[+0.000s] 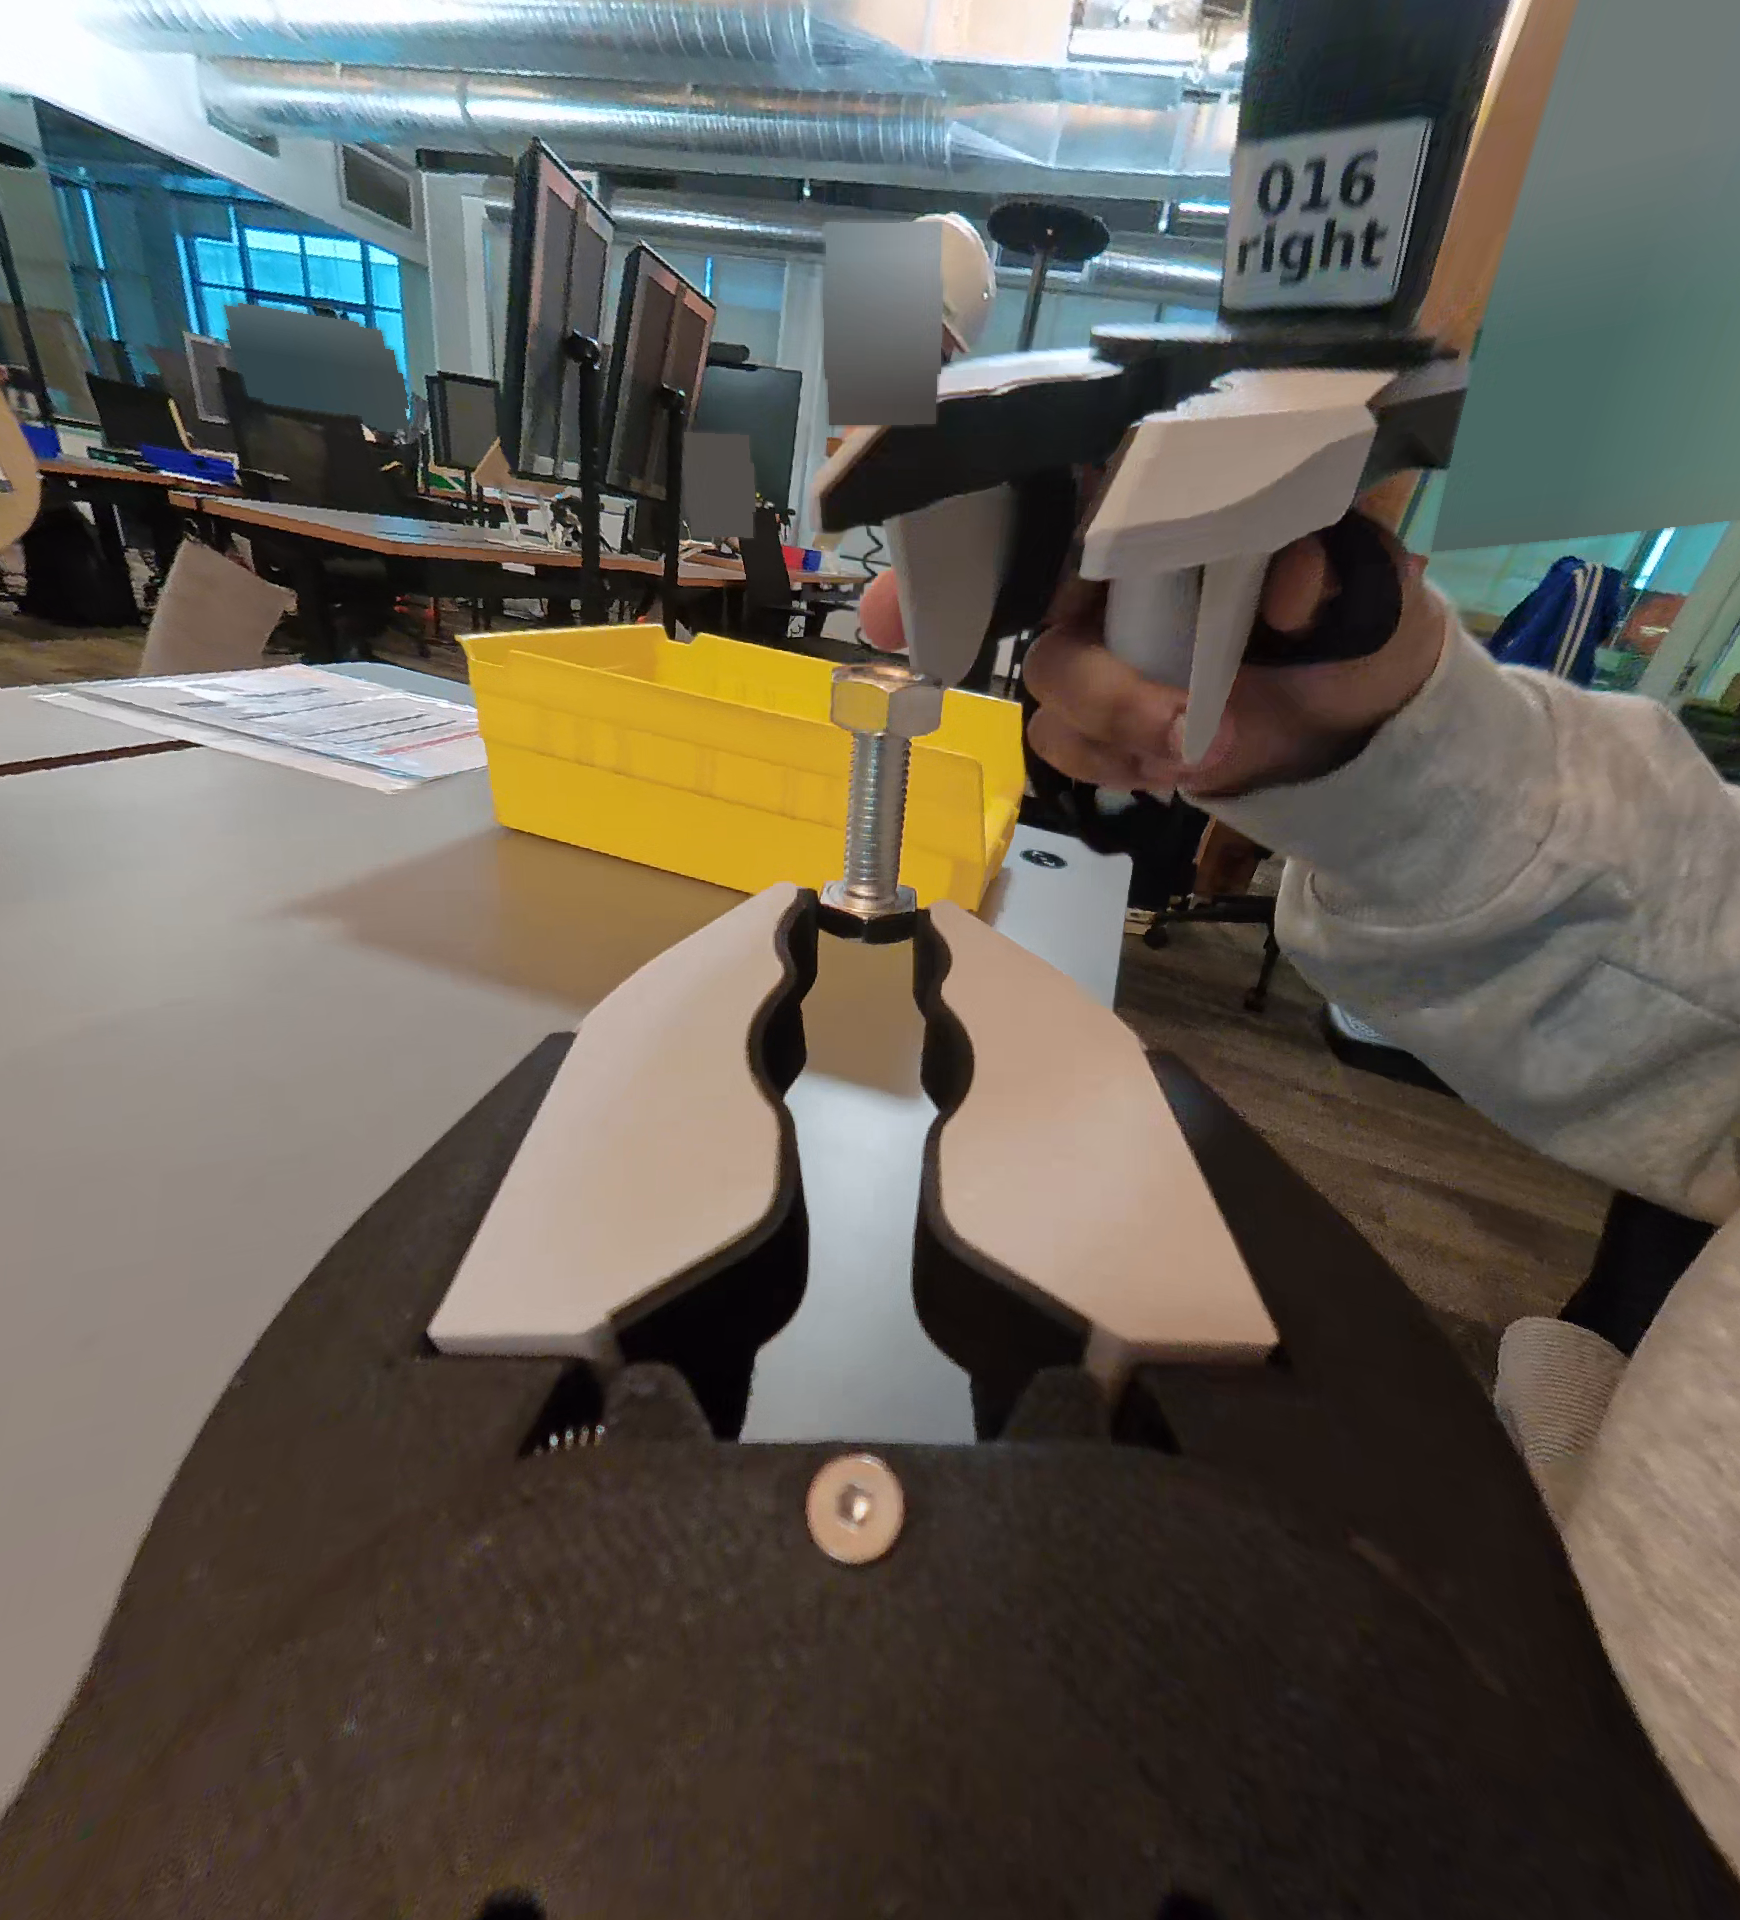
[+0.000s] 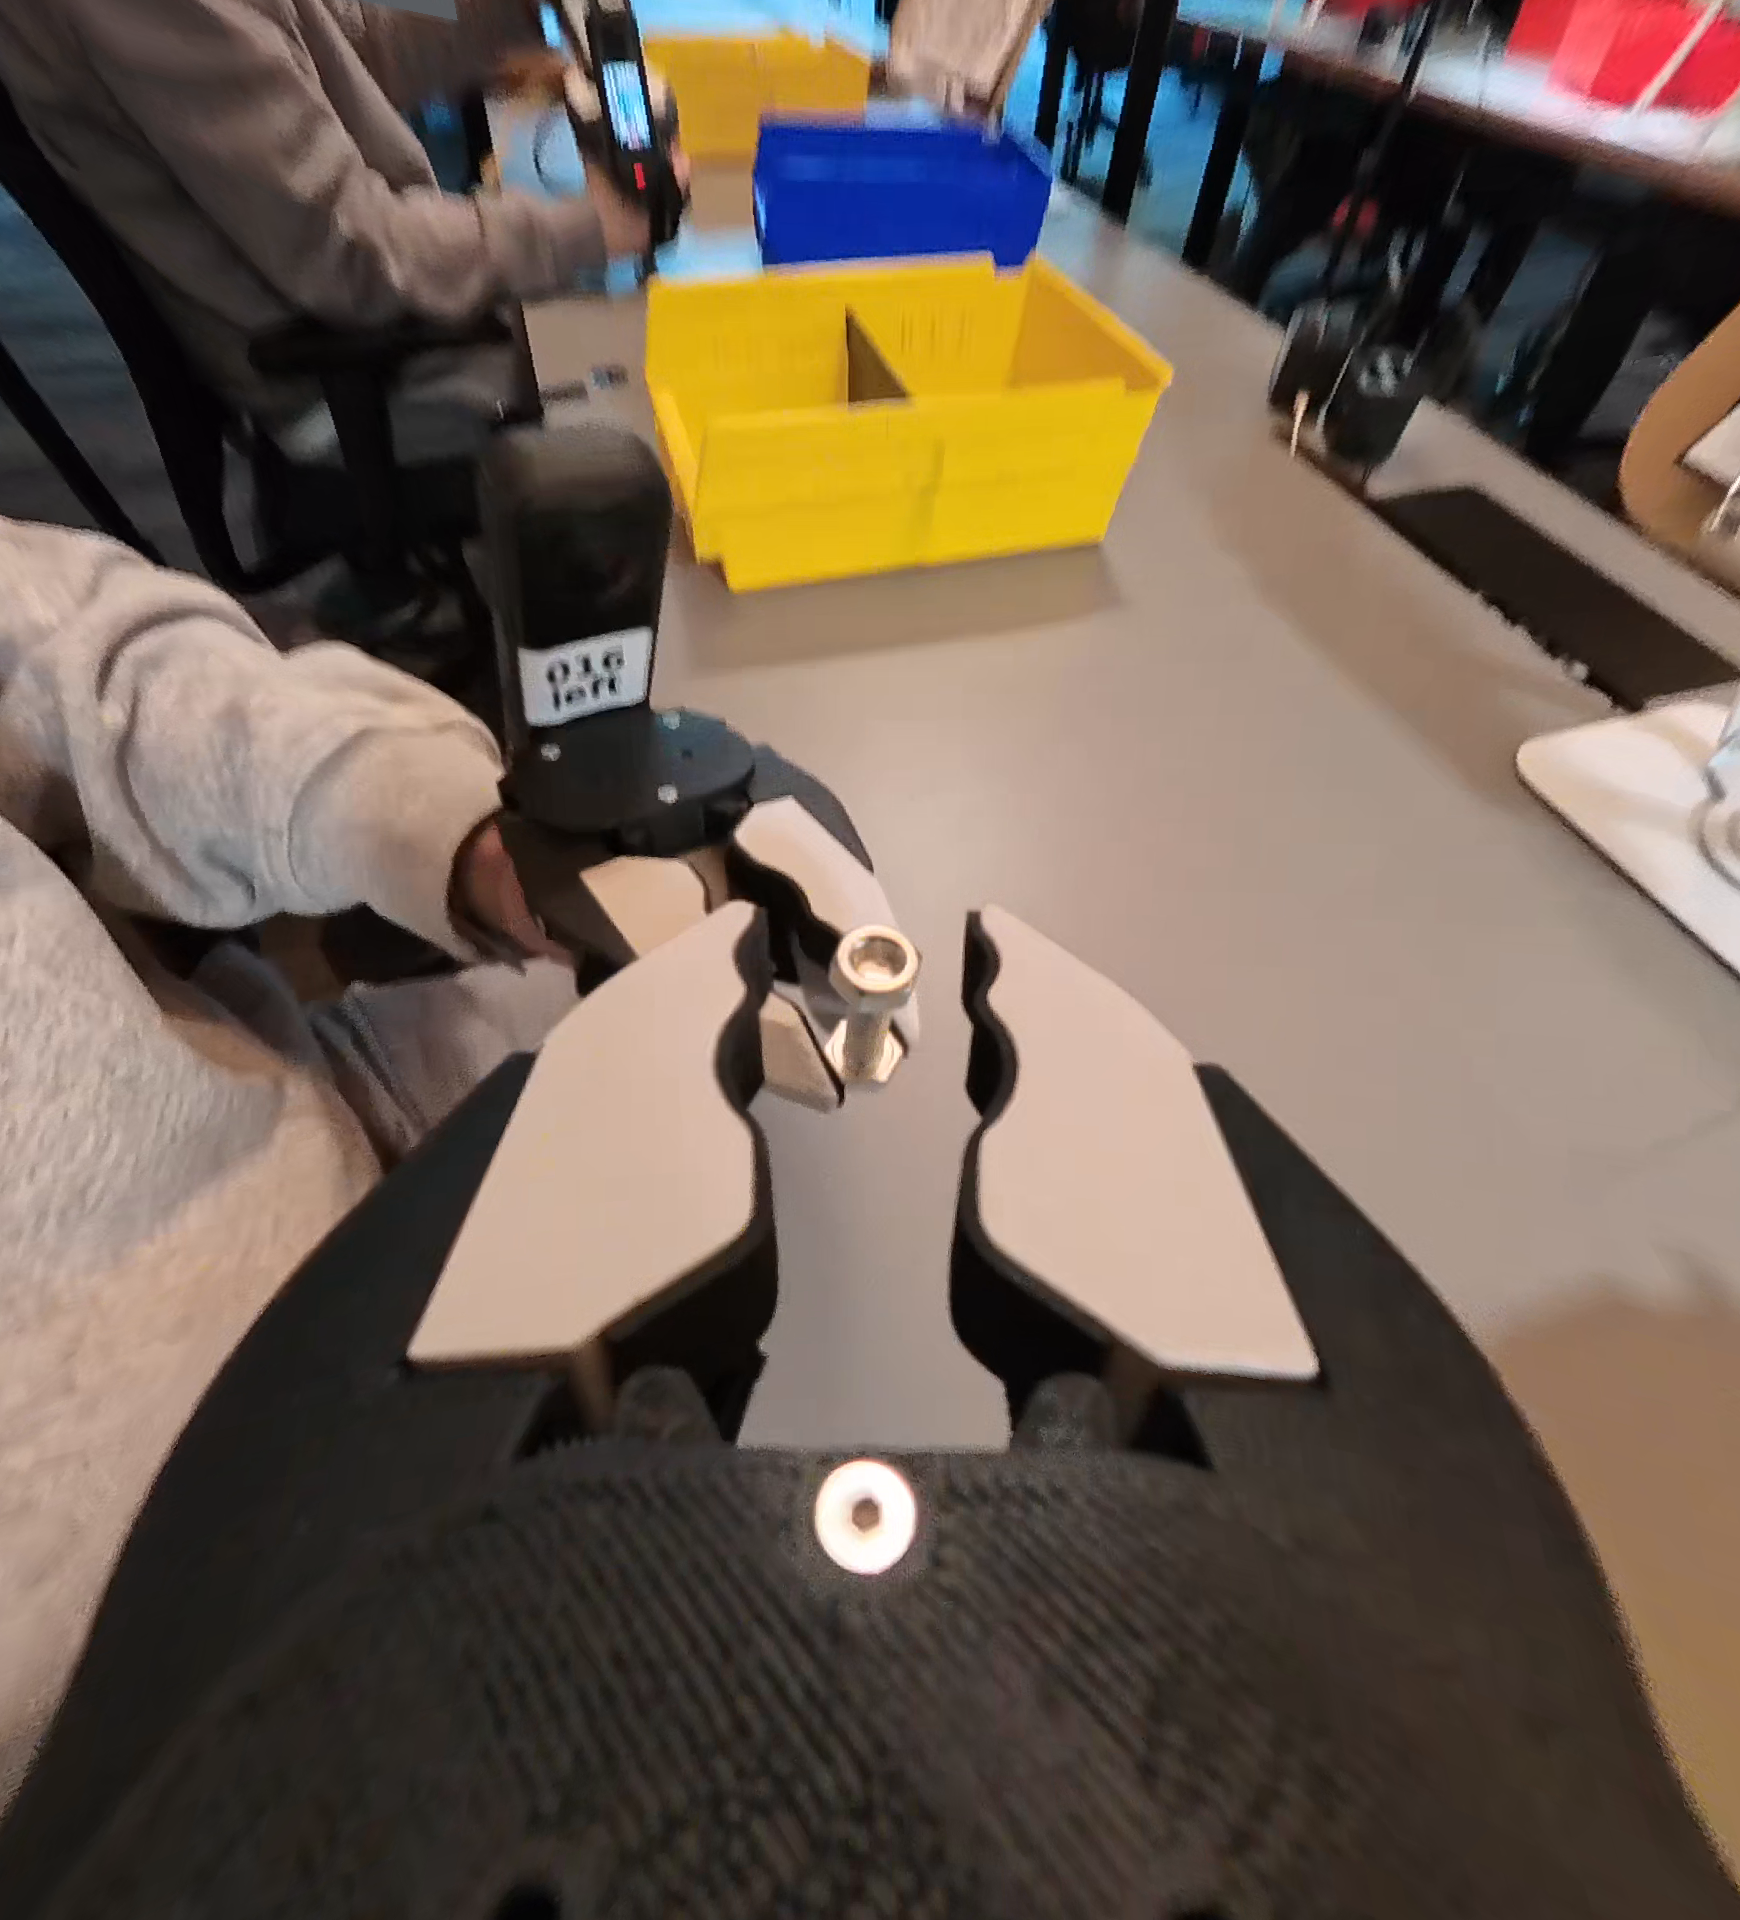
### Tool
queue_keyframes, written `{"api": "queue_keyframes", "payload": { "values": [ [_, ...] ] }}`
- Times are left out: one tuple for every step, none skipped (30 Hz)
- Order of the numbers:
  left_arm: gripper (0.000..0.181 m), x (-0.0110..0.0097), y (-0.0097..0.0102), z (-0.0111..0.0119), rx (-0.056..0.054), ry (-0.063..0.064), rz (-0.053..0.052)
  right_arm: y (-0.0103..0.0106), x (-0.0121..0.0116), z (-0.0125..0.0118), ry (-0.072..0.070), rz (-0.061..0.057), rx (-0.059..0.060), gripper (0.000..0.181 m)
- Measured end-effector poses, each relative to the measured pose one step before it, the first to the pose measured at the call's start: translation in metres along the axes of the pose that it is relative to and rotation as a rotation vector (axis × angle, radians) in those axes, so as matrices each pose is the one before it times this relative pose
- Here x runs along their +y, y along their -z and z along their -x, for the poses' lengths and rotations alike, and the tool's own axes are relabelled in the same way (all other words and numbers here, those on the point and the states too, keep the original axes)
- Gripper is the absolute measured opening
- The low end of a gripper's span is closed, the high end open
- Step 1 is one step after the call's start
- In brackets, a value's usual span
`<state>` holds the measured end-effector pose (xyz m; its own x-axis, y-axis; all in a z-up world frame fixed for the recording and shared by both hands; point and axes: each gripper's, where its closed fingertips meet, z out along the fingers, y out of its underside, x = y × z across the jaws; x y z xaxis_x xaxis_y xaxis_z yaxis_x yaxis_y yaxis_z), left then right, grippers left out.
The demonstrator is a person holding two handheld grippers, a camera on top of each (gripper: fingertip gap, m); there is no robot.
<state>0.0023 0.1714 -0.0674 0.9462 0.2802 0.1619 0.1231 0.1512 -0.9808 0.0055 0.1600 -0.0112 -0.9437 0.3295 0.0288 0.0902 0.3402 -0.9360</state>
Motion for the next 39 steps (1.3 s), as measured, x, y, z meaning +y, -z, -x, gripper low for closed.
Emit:
{"api": "queue_keyframes", "payload": {
  "values": [
    [0.019, -0.00053, 0.00080, 0.00157, -0.0048, -0.0037, 0.0006, -0.00061, -0.00356, -0.00153, -0.0062, -0.0500, 0.0007, 0.039],
    [0.019, -0.00037, 0.00103, 0.00198, -0.0072, -0.0104, 0.0022, -0.00104, -0.00188, -0.00205, -0.0102, -0.0434, 0.0037, 0.041],
    [0.019, -0.00042, 0.00115, 0.00224, -0.0077, -0.0094, 0.0022, -0.00146, 0.00012, -0.00261, -0.0134, -0.0318, 0.0078, 0.043],
    [0.019, -0.00026, 0.00097, 0.00211, -0.0056, -0.0009, 0.0010, -0.00221, 0.00249, -0.00317, -0.0109, -0.0170, 0.0145, 0.046],
    [0.019, -0.00044, 0.00084, 0.00224, -0.0057, 0.0054, -0.0014, -0.00304, 0.00414, -0.00240, -0.0014, -0.0054, 0.0155, 0.049],
    [0.019, -0.00037, 0.00063, 0.00246, -0.0083, 0.0065, -0.0017, -0.00317, 0.00407, -0.00118, 0.0086, -0.0049, 0.0132, 0.053],
    [0.019, 0.00010, 0.00053, 0.00231, -0.0085, 0.0047, 0.0014, -0.00327, 0.00290, -0.00026, 0.0108, -0.0120, 0.0113, 0.055],
    [0.019, 0.00039, 0.00030, 0.00186, -0.0068, 0.0014, 0.0036, -0.00287, 0.00179, 0.00030, 0.0044, -0.0196, 0.0099, 0.057],
    [0.019, 0.00049, 0.00031, 0.00138, -0.0048, -0.0009, 0.0031, -0.00255, 0.00080, 0.00070, -0.0045, -0.0261, 0.0055, 0.058],
    [0.019, 0.00036, 0.00017, 0.00099, -0.0030, -0.0005, 0.0020, -0.00200, -0.00001, 0.00104, -0.0110, -0.0310, 0.0019, 0.059],
    [0.019, 0.00027, 0.00019, 0.00062, -0.0014, 0.0003, 0.0019, -0.00129, -0.00046, 0.00050, -0.0144, -0.0336, 0.0033, 0.060],
    [0.018, 0.00032, 0.00007, 0.00057, -0.0012, 0.0003, 0.0014, -0.00067, -0.00053, -0.00022, -0.0153, -0.0310, 0.0044, 0.061],
    [0.019, 0.00017, 0.00006, 0.00055, -0.0019, 0.0005, 0.0009, -0.00017, -0.00020, -0.00038, -0.0158, -0.0249, 0.0032, 0.061],
    [0.019, 0.00038, -0.00003, 0.00068, -0.0020, 0.0010, 0.0019, -0.00018, 0.00038, -0.00041, -0.0145, -0.0161, -0.0001, 0.062],
    [0.019, 0.00048, 0.00003, 0.00069, -0.0019, 0.0007, 0.0027, -0.00017, 0.00115, -0.00023, -0.0128, -0.0052, -0.0029, 0.062],
    [0.019, 0.00036, -0.00004, 0.00079, -0.0025, 0.0005, 0.0018, -0.00024, 0.00182, -0.00026, -0.0081, 0.0038, -0.0025, 0.062],
    [0.019, 0.00039, 0.00009, 0.00095, -0.0030, 0.0016, 0.0015, -0.00003, 0.00134, -0.00018, -0.0008, 0.0052, -0.0014, 0.061],
    [0.019, 0.00019, 0.00005, 0.00103, -0.0035, 0.0021, 0.0016, 0.00019, 0.00031, 0.00028, 0.0043, -0.0002, -0.0011, 0.061],
    [0.019, -0.00005, 0.00021, 0.00125, -0.0060, 0.0008, -0.0003, 0.00039, -0.00059, 0.00044, 0.0057, -0.0042, -0.0004, 0.060],
    [0.018, -0.00038, 0.00037, 0.00132, -0.0057, 0.0006, -0.0018, 0.00033, -0.00099, 0.00068, 0.0055, -0.0057, -0.0014, 0.060],
    [0.019, -0.00022, 0.00022, 0.00075, -0.0020, 0.0020, -0.0007, 0.00016, -0.00103, 0.00130, 0.0038, -0.0044, -0.0059, 0.059],
    [0.018, 0.00004, 0.00018, 0.00080, -0.0017, 0.0018, 0.0005, 0.00006, -0.00035, 0.00153, 0.0012, -0.0014, -0.0078, 0.058],
    [0.019, 0.00015, 0.00019, 0.00080, -0.0033, 0.0006, 0.0002, -0.00024, 0.00002, 0.00120, 0.0001, 0.0000, -0.0059, 0.058],
    [0.019, 0.00003, 0.00007, 0.00059, -0.0019, 0.0004, 0.0000, -0.00032, 0.00042, 0.00133, -0.0008, 0.0008, -0.0070, 0.058],
    [0.019, 0.00000, 0.00004, 0.00007, 0.0006, 0.0011, 0.0003, -0.00053, 0.00079, 0.00121, -0.0025, 0.0021, -0.0067, 0.057],
    [0.019, 0.00009, -0.00008, -0.00001, 0.0002, 0.0006, 0.0007, -0.00044, 0.00087, 0.00045, -0.0020, 0.0021, -0.0015, 0.058],
    [0.019, 0.00028, -0.00009, -0.00015, 0.0009, -0.0004, 0.0012, -0.00044, 0.00050, 0.00037, 0.0000, 0.0006, 0.0002, 0.058],
    [0.019, 0.00023, -0.00011, -0.00041, 0.0014, -0.0008, 0.0013, -0.00030, 0.00008, 0.00024, 0.0011, -0.0011, 0.0015, 0.059],
    [0.019, 0.00017, -0.00014, -0.00043, 0.0017, -0.0012, 0.0008, -0.00013, -0.00033, -0.00014, 0.0027, -0.0020, 0.0038, 0.060],
    [0.019, 0.00025, -0.00020, -0.00054, 0.0023, -0.0011, 0.0013, -0.00015, -0.00023, 0.00000, 0.0025, -0.0004, 0.0024, 0.061],
    [0.019, 0.00041, -0.00016, -0.00052, 0.0022, -0.0011, 0.0018, -0.00019, 0.00007, 0.00038, 0.0005, 0.0020, -0.0012, 0.061],
    [0.019, 0.00023, -0.00018, -0.00055, 0.0017, -0.0012, 0.0011, -0.00042, 0.00054, 0.00037, -0.0015, 0.0034, -0.0024, 0.061],
    [0.019, 0.00004, -0.00017, -0.00036, 0.0010, -0.0010, 0.0006, -0.00033, 0.00061, 0.00033, -0.0013, 0.0024, -0.0012, 0.062],
    [0.019, 0.00006, 0.00000, -0.00024, 0.0004, -0.0005, 0.0002, -0.00030, 0.00043, 0.00039, -0.0004, 0.0010, -0.0017, 0.062],
    [0.018, -0.00022, 0.00013, 0.00018, -0.0012, 0.0004, -0.0007, -0.00031, 0.00068, 0.00045, -0.0006, 0.0021, -0.0018, 0.062],
    [0.018, -0.00029, 0.00017, 0.00041, -0.0017, 0.0020, -0.0017, -0.00025, 0.00062, 0.00028, 0.0009, 0.0024, -0.0006, 0.062],
    [0.018, -0.00044, 0.00023, 0.00058, -0.0019, 0.0035, -0.0024, -0.00010, 0.00033, 0.00035, 0.0031, 0.0016, -0.0004, 0.062],
    [0.019, -0.00049, 0.00032, 0.00084, -0.0028, 0.0041, -0.0032, -0.00004, 0.00017, 0.00039, 0.0042, 0.0019, -0.0005, 0.062],
    [0.019, -0.00046, 0.00031, 0.00096, -0.0032, 0.0044, -0.0028, -0.00014, 0.00028, 0.00024, 0.0043, 0.0036, 0.0004, 0.061]
  ]
}}
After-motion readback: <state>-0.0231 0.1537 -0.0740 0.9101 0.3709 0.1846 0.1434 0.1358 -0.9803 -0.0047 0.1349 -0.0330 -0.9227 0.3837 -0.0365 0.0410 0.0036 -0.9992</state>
